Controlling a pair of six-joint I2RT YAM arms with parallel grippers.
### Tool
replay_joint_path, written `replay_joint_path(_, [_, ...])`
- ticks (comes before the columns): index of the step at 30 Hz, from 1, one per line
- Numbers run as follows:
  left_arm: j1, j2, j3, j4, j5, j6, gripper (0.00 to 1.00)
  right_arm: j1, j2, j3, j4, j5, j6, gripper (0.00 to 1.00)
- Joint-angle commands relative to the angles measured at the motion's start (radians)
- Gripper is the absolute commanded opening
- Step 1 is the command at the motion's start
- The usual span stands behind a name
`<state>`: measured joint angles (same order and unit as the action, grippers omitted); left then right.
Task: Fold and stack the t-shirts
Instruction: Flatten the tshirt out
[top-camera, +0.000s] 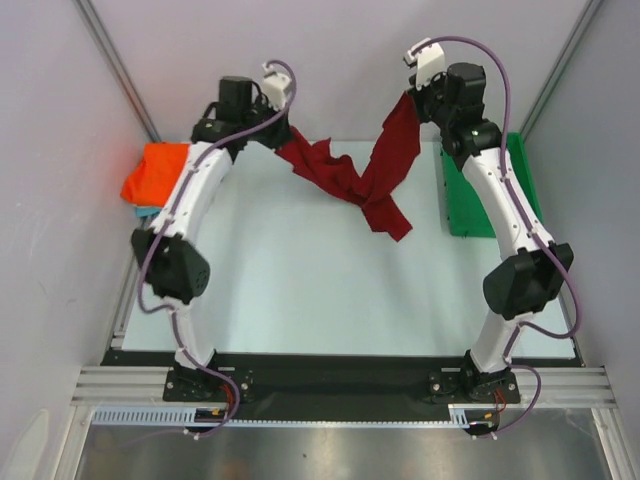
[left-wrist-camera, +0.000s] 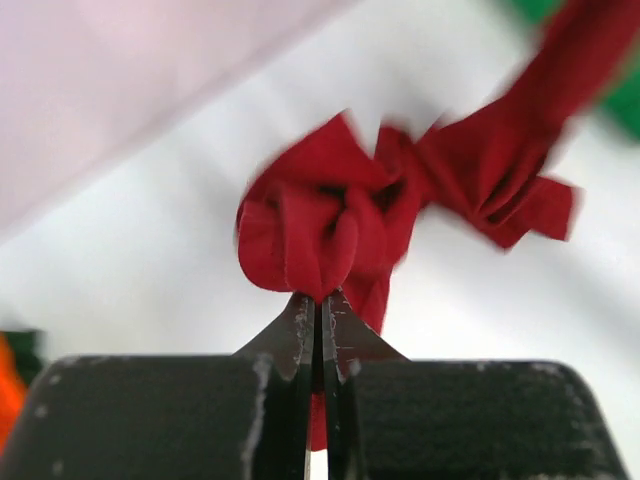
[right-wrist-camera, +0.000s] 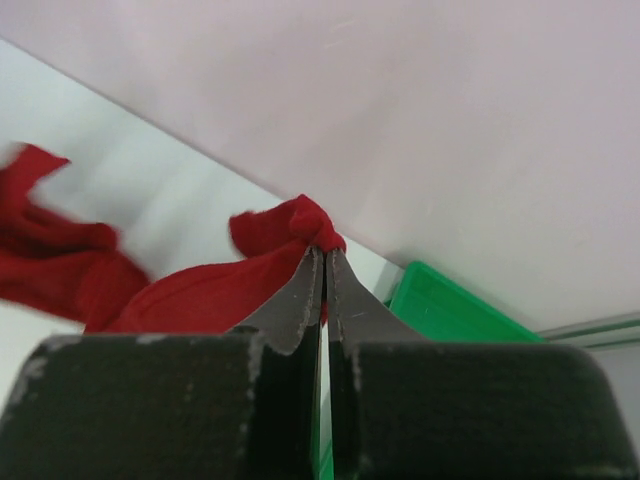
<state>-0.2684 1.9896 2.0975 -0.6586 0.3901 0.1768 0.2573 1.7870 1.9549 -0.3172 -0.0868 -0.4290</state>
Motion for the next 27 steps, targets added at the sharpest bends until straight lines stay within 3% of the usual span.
replay_joint_path(1, [-0.023,-0.234,-0.083,-0.004,0.018,0.026,0.01,0.0,-0.014,0.136,0.037,-0.005,0.024,0.0])
replay_joint_path(4, [-0.04,-0.395,-0.216,-0.047,0.016,0.087,0.0,0.014,-0.073,0.107,-0.032,-0.037,0.027,0.0])
replay_joint_path(8, [-0.046,-0.607,-0.451,-0.108,0.038,0.125,0.0,0.045,-0.259,-0.086,-0.1,-0.06,-0.005,0.0])
replay_joint_path(9, [-0.051,-0.682,-0.506,-0.117,0.05,0.125,0.0,0.06,-0.341,-0.208,-0.106,-0.06,-0.029,0.0])
replay_joint_path(11, [-0.06,-0.757,-0.655,-0.16,0.064,0.148,0.21,0.068,-0.43,-0.392,-0.111,-0.045,-0.031,0.0])
replay_joint_path(13, [-0.065,-0.784,-0.762,-0.177,0.072,0.147,0.54,0.062,-0.46,-0.489,-0.121,-0.051,-0.013,0.0])
replay_joint_path(16, [-0.066,-0.804,-0.824,-0.124,0.05,0.118,0.7,0.059,-0.483,-0.623,-0.123,-0.067,-0.008,0.0])
replay_joint_path(19, [-0.066,-0.758,-0.832,-0.079,-0.052,0.147,0.74,0.059,-0.485,-0.68,-0.114,-0.082,-0.02,0.0])
replay_joint_path(22, [-0.065,-0.64,-0.812,-0.107,-0.146,0.222,0.69,0.05,-0.477,-0.663,-0.103,-0.07,-0.024,0.0])
replay_joint_path(27, [-0.054,-0.482,-0.829,-0.069,-0.18,0.253,0.69,0.025,-0.459,-0.613,-0.103,-0.076,-0.01,0.0])
